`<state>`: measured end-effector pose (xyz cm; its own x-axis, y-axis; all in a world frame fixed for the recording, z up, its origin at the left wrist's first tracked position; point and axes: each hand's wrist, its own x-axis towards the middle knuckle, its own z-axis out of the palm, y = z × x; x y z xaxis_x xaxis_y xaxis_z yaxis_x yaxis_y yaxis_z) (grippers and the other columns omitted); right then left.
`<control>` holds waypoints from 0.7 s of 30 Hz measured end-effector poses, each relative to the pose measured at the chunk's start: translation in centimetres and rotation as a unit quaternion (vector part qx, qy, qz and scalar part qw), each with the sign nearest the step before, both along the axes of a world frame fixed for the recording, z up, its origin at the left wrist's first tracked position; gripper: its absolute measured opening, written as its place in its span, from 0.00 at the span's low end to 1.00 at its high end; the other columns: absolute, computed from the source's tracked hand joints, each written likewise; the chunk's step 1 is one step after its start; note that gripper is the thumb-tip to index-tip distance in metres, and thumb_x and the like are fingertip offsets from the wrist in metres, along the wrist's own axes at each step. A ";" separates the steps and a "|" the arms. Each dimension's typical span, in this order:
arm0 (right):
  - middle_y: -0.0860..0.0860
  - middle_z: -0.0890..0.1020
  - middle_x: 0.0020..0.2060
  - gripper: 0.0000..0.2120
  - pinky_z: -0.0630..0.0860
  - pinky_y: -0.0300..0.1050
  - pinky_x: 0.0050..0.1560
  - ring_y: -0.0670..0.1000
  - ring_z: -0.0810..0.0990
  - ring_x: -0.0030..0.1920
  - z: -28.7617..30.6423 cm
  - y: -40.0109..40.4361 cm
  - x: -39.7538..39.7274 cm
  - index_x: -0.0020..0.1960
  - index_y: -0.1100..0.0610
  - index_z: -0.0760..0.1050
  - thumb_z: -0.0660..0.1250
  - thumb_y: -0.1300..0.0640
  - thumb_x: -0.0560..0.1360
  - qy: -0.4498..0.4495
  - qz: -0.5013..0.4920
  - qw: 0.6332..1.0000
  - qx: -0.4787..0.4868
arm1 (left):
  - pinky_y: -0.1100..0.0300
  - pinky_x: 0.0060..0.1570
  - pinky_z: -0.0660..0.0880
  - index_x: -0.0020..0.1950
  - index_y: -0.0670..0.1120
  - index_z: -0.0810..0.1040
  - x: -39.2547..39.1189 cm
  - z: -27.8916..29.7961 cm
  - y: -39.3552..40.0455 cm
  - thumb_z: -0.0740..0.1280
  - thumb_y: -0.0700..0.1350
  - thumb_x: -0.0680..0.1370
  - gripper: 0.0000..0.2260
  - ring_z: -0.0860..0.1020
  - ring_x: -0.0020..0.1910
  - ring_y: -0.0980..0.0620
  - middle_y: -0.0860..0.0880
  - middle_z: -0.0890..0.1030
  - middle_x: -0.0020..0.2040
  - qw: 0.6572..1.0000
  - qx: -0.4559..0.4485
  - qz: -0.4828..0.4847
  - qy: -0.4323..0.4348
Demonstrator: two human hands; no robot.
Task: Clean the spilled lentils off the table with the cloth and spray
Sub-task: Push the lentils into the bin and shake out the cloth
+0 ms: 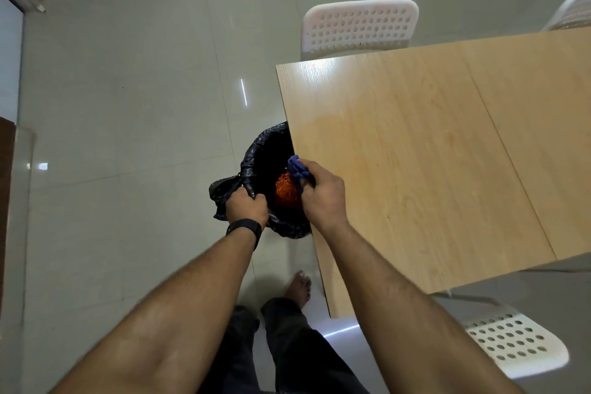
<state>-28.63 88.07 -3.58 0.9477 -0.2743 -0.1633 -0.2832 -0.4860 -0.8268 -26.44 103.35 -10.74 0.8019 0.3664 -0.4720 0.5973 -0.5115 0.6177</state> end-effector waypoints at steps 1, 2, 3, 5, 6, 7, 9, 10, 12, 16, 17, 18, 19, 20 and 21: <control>0.40 0.85 0.51 0.23 0.75 0.32 0.55 0.40 0.83 0.53 0.2 -0.2 -0.4 0.66 0.49 0.83 0.65 0.69 0.77 -0.014 -0.007 1.000 0.003 | 0.54 0.47 0.75 0.46 0.39 0.77 -0.1 0.0 0.2 0.68 0.39 0.78 0.04 0.77 0.44 0.42 0.41 0.80 0.44 1.000 -0.001 0.000 -0.001; 0.39 0.85 0.51 0.24 0.75 0.31 0.56 0.40 0.83 0.53 0.4 -0.7 -0.7 0.65 0.50 0.83 0.65 0.70 0.76 -0.030 -0.019 0.999 0.000 | 0.55 0.46 0.74 0.45 0.39 0.77 -0.1 0.1 0.3 0.67 0.39 0.78 0.04 0.77 0.43 0.42 0.42 0.79 0.43 1.000 -0.003 0.000 -0.001; 0.39 0.85 0.52 0.24 0.76 0.33 0.57 0.41 0.83 0.54 0.5 -1.2 -1.0 0.66 0.50 0.83 0.65 0.70 0.76 -0.040 -0.031 0.999 -0.012 | 0.55 0.45 0.73 0.44 0.39 0.76 -0.2 0.1 0.3 0.67 0.38 0.78 0.04 0.77 0.43 0.42 0.43 0.79 0.42 1.000 -0.005 -0.001 -0.002; 0.42 0.86 0.55 0.23 0.77 0.39 0.60 0.45 0.83 0.56 0.4 -2.2 -1.5 0.68 0.49 0.81 0.65 0.66 0.77 -0.033 -0.053 0.996 -0.059 | 0.56 0.45 0.72 0.44 0.40 0.76 -0.3 0.1 0.4 0.67 0.38 0.78 0.04 0.77 0.42 0.43 0.44 0.78 0.42 1.000 -0.007 -0.003 -0.001; 0.44 0.86 0.57 0.23 0.78 0.42 0.61 0.47 0.82 0.57 0.1 -2.7 -1.7 0.70 0.49 0.80 0.64 0.64 0.79 -0.018 -0.060 0.994 -0.086 | 0.56 0.45 0.72 0.45 0.40 0.76 -0.4 0.0 0.4 0.67 0.39 0.78 0.04 0.76 0.42 0.43 0.44 0.78 0.42 1.000 -0.006 -0.006 -0.001; 0.46 0.86 0.58 0.22 0.78 0.44 0.62 0.49 0.82 0.59 -0.1 -2.9 -1.8 0.71 0.50 0.79 0.63 0.63 0.80 0.003 -0.065 0.992 -0.108 | 0.55 0.45 0.72 0.45 0.40 0.76 -0.4 0.0 0.4 0.68 0.39 0.78 0.04 0.76 0.42 0.42 0.43 0.78 0.42 1.000 -0.006 -0.008 -0.002; 0.49 0.85 0.59 0.21 0.76 0.44 0.61 0.52 0.81 0.59 -0.6 -2.5 -2.4 0.72 0.51 0.77 0.63 0.61 0.80 0.038 -0.073 0.987 -0.137 | 0.55 0.45 0.74 0.45 0.40 0.76 -0.5 -0.2 0.5 0.68 0.39 0.78 0.04 0.77 0.43 0.42 0.43 0.79 0.43 1.000 -0.008 -0.008 -0.003; 0.49 0.85 0.58 0.21 0.75 0.43 0.59 0.52 0.81 0.58 -0.8 -1.7 -2.8 0.72 0.52 0.78 0.63 0.60 0.80 0.043 -0.079 0.986 -0.143 | 0.54 0.45 0.74 0.45 0.40 0.76 -0.6 -0.2 0.5 0.68 0.39 0.78 0.04 0.77 0.43 0.42 0.43 0.79 0.43 1.000 -0.009 -0.009 -0.002; 0.49 0.85 0.54 0.20 0.75 0.41 0.56 0.51 0.81 0.55 -0.9 0.4 -3.5 0.71 0.52 0.78 0.64 0.58 0.80 0.044 -0.096 0.986 -0.131 | 0.54 0.45 0.74 0.45 0.40 0.76 -0.7 -0.4 0.6 0.68 0.39 0.78 0.04 0.77 0.43 0.42 0.43 0.78 0.42 1.000 -0.011 -0.011 0.000; 0.48 0.85 0.49 0.23 0.78 0.45 0.54 0.51 0.81 0.50 -0.5 3.6 -3.1 0.69 0.52 0.79 0.62 0.63 0.76 0.041 -0.099 0.990 -0.091 | 0.54 0.45 0.75 0.46 0.39 0.78 -0.8 -0.3 0.6 0.68 0.38 0.78 0.03 0.78 0.43 0.42 0.43 0.79 0.42 1.000 -0.017 -0.005 0.001; 0.49 0.85 0.48 0.23 0.79 0.45 0.54 0.50 0.81 0.49 -0.4 4.1 -2.7 0.68 0.52 0.80 0.62 0.64 0.76 0.039 -0.087 0.992 -0.076 | 0.54 0.46 0.76 0.47 0.38 0.79 -0.7 -0.3 0.7 0.68 0.38 0.78 0.03 0.78 0.43 0.42 0.43 0.79 0.43 1.000 -0.018 -0.003 0.001; 0.49 0.85 0.47 0.22 0.80 0.45 0.52 0.50 0.82 0.47 -0.3 4.5 -2.4 0.66 0.53 0.81 0.62 0.65 0.76 0.038 -0.073 0.995 -0.056 | 0.53 0.47 0.77 0.48 0.38 0.79 -0.7 -0.3 0.7 0.68 0.38 0.78 0.04 0.78 0.43 0.42 0.43 0.80 0.43 1.000 -0.019 -0.002 0.001; 0.48 0.85 0.46 0.22 0.81 0.44 0.50 0.48 0.82 0.45 -0.2 4.8 -2.3 0.66 0.52 0.81 0.62 0.66 0.76 0.037 -0.056 0.997 -0.032 | 0.53 0.47 0.77 0.48 0.38 0.79 -0.7 -0.2 0.8 0.68 0.38 0.77 0.04 0.78 0.43 0.42 0.43 0.80 0.43 1.000 -0.021 -0.002 0.001; 0.47 0.85 0.45 0.22 0.80 0.41 0.48 0.46 0.82 0.44 -0.2 5.0 -2.3 0.65 0.51 0.82 0.62 0.66 0.77 0.032 -0.039 0.999 -0.015 | 0.53 0.46 0.77 0.47 0.38 0.79 -0.6 -0.2 0.9 0.68 0.38 0.77 0.03 0.79 0.43 0.41 0.43 0.80 0.43 1.000 -0.026 -0.001 0.001; 0.46 0.86 0.45 0.22 0.79 0.38 0.47 0.44 0.82 0.44 -0.2 5.0 -2.4 0.66 0.51 0.82 0.62 0.67 0.77 0.023 -0.028 0.999 -0.007 | 0.54 0.45 0.77 0.46 0.38 0.79 -0.6 -0.1 1.0 0.68 0.38 0.77 0.03 0.79 0.42 0.41 0.43 0.80 0.42 1.000 -0.029 -0.001 0.001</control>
<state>-31.08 93.05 -3.74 0.9222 -0.3301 -0.2017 -0.3478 -0.4793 -0.8058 -27.01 104.34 -10.87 0.8017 0.3361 -0.4943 0.5975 -0.4768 0.6448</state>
